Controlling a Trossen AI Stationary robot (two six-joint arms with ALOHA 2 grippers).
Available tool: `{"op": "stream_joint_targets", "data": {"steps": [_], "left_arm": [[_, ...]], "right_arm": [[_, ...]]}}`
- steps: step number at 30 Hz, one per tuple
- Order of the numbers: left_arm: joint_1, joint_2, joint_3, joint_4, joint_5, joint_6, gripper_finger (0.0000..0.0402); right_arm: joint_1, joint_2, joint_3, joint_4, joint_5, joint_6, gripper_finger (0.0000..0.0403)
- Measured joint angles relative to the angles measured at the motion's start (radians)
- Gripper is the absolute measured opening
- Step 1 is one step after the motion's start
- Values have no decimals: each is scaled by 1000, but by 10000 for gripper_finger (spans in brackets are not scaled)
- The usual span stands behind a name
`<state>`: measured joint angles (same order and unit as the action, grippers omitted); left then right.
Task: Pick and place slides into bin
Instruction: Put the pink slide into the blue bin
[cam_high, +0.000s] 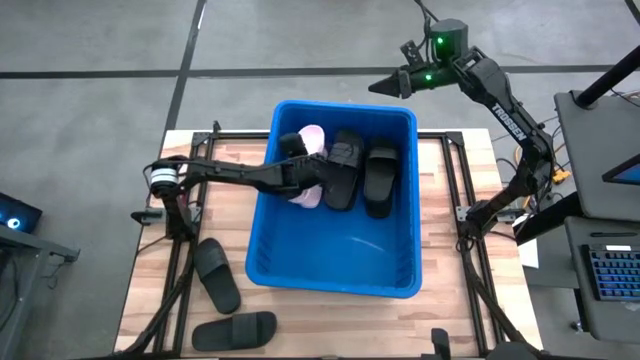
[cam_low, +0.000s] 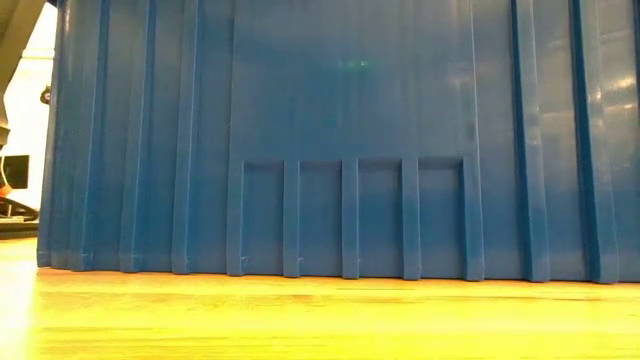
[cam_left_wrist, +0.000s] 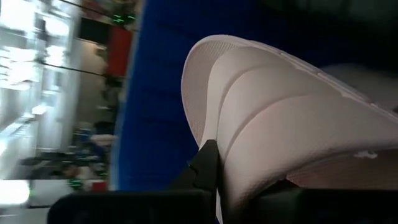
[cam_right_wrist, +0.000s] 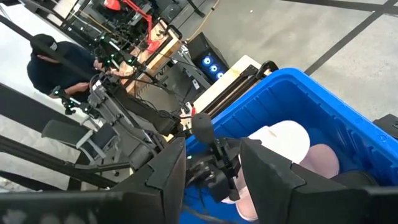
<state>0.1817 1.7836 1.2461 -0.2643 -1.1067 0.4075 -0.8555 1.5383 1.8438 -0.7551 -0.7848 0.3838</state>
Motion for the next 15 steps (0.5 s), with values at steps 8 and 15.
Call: {"op": "stream_joint_targets", "data": {"steps": [8,15], "left_arm": [[34,3,-3,-42,80,-89,0],[83,3,-3,-32,211,-91,0]], "right_arm": [[0,0,0,0,0,-3,146],[0,0,0,0,0,-3,146]]}}
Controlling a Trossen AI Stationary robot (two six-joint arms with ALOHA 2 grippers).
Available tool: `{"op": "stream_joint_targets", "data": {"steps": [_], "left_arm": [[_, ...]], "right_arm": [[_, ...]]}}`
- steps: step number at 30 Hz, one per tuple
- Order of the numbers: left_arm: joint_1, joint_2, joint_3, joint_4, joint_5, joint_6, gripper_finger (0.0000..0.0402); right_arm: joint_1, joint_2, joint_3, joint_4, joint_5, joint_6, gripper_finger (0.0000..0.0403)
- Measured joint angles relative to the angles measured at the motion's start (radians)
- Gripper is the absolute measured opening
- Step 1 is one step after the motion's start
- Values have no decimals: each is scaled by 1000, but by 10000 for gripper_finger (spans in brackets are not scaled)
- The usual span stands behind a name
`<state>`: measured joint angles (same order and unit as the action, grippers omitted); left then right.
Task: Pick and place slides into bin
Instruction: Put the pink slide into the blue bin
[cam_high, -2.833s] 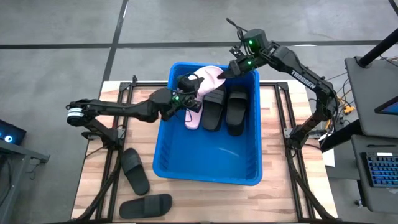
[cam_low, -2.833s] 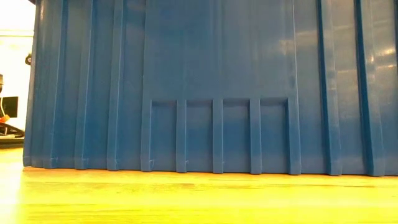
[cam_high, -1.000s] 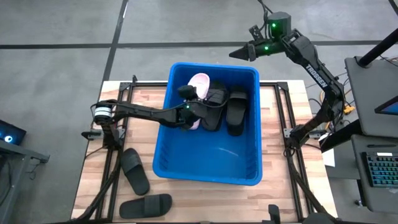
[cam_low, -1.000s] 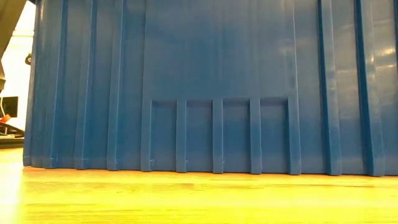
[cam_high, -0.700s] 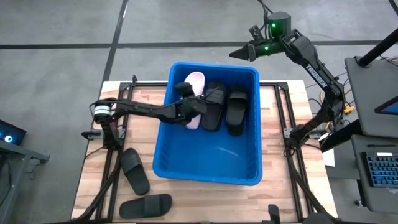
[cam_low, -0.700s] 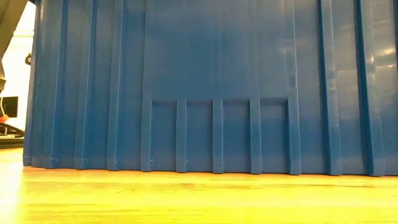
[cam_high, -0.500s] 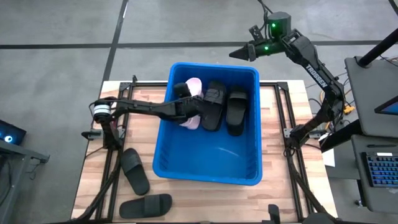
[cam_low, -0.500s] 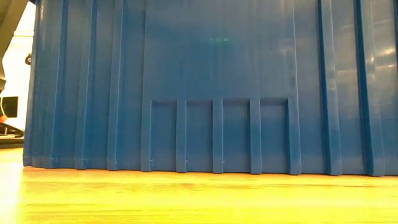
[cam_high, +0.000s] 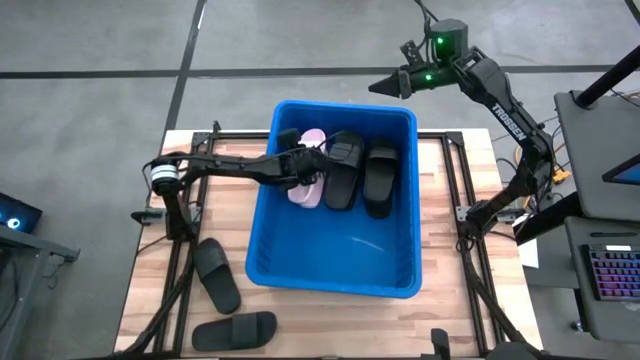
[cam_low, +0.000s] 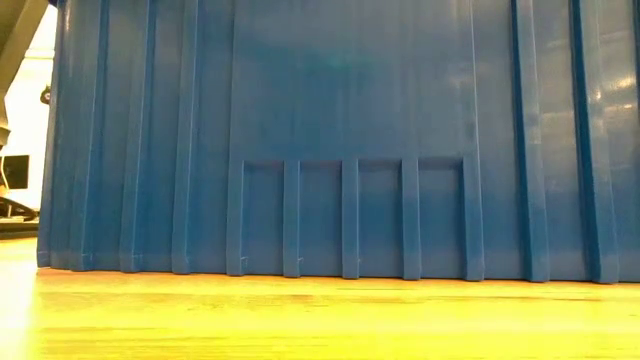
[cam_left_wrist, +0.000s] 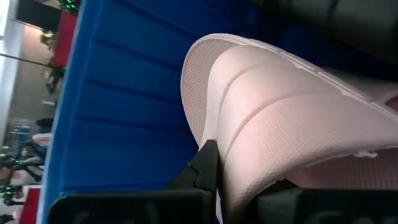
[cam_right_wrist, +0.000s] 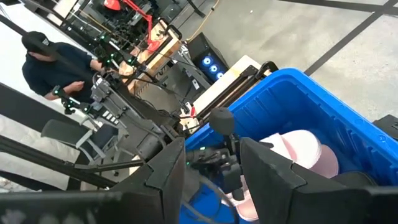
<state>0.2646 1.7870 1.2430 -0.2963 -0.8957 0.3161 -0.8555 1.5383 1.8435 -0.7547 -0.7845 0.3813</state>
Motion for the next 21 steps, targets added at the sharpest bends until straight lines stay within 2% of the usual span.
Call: {"op": "stream_joint_targets", "data": {"steps": [4,9,17,21], "left_arm": [[25,0,0,-1,34,0,0],[53,0,0,-1,155,-78,0],[57,0,0,0,157,-101,2],[57,0,-2,0,157,-101,38]], "right_arm": [[0,0,0,0,0,3,146],[0,0,0,0,0,3,146],[0,0,0,0,0,3,146],[0,0,0,0,0,3,146]]}}
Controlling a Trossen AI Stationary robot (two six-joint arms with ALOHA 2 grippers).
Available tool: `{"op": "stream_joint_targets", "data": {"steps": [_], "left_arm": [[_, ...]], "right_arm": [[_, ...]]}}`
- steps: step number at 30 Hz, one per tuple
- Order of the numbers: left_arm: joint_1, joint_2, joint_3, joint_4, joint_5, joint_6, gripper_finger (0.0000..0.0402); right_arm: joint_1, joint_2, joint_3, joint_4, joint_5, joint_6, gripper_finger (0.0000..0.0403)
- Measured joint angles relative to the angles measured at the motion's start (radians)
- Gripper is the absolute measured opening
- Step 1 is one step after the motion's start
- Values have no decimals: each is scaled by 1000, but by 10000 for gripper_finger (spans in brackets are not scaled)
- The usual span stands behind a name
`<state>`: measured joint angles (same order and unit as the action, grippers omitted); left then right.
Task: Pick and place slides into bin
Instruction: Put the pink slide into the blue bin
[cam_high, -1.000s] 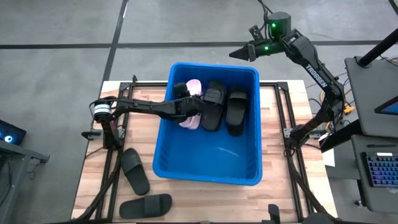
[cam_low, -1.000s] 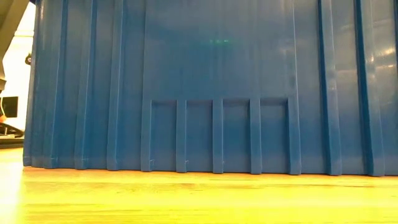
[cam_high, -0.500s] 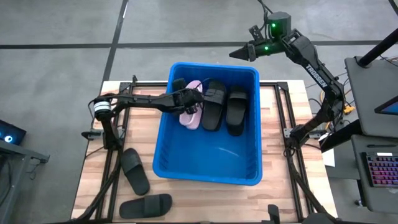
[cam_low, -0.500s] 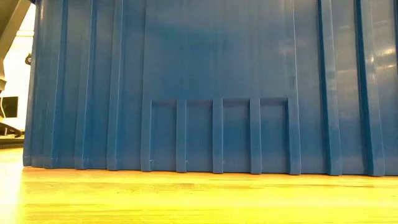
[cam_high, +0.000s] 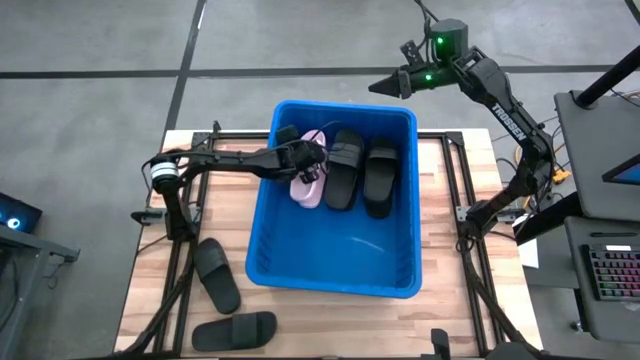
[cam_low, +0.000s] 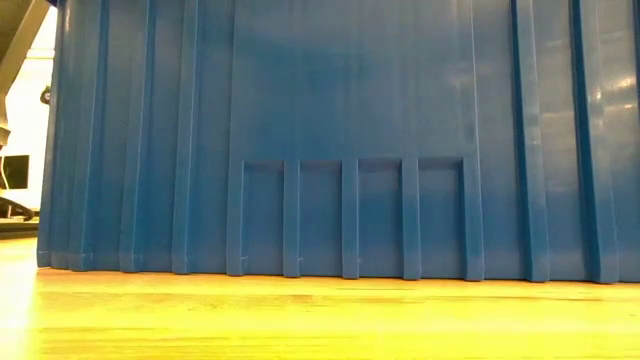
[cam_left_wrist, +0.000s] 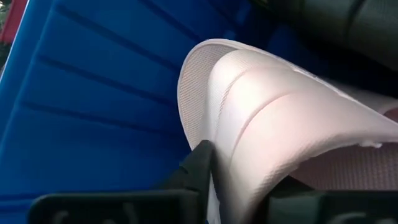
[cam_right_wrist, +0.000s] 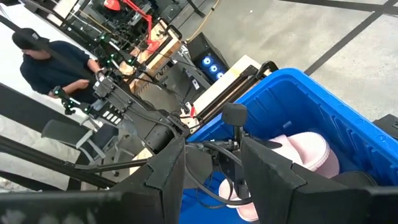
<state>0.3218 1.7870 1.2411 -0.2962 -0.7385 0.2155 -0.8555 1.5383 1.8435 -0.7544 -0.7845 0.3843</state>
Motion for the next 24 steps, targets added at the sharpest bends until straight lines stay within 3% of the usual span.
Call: {"op": "stream_joint_targets", "data": {"steps": [7,14,19,24], "left_arm": [[0,0,2,-9,5,30,174],[-1,-2,29,-144,11,79,311],[-2,-18,37,-192,25,88,363],[-3,-63,35,-200,54,145,381]], "right_arm": [[0,0,0,0,0,-1,146],[0,0,0,0,0,-3,146],[0,0,0,-1,0,-3,146],[0,0,0,-1,0,-3,146]]}}
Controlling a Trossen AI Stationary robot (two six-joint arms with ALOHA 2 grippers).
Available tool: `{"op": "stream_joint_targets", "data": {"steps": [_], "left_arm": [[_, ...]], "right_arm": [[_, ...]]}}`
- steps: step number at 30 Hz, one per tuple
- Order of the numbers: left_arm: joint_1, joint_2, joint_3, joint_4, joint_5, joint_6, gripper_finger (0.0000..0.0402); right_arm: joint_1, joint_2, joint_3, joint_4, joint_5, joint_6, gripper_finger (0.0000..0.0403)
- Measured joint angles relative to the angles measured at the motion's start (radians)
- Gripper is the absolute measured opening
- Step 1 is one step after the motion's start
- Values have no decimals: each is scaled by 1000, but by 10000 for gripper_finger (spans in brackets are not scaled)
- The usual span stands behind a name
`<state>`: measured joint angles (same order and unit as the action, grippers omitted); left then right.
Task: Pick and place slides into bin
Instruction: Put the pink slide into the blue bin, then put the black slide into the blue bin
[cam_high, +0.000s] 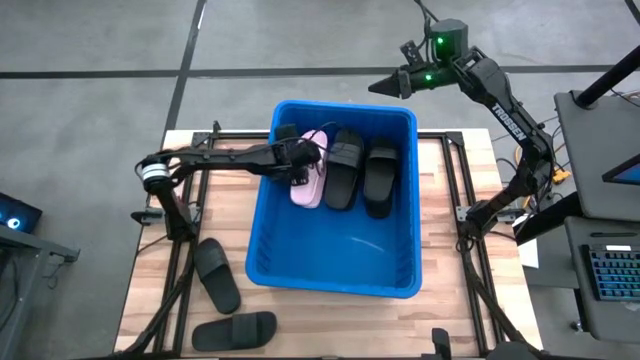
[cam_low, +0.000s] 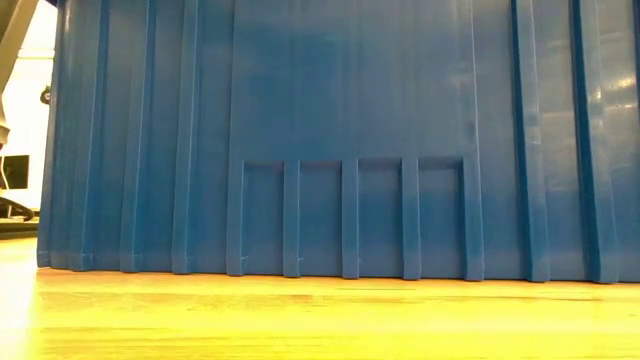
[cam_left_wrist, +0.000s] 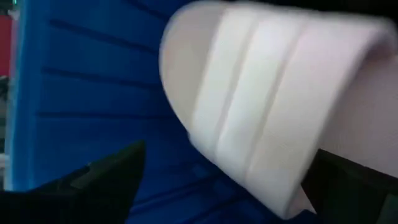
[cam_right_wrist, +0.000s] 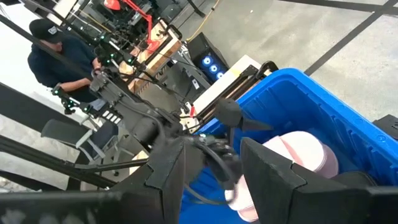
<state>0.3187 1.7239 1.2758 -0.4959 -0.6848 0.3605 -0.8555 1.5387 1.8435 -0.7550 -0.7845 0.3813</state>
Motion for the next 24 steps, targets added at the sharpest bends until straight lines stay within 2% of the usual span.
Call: {"op": "stream_joint_targets", "data": {"steps": [5,9,18,24], "left_arm": [[0,-68,0,-10,173,5,382],[-15,-134,1,-54,241,-50,382],[-59,-413,-1,-62,458,-348,382],[-63,-611,-1,-17,736,-574,382]], "right_arm": [[0,0,0,0,0,0,146],[0,0,0,0,0,0,146],[0,0,0,1,0,-22,146],[0,0,-1,1,0,-52,146]]}}
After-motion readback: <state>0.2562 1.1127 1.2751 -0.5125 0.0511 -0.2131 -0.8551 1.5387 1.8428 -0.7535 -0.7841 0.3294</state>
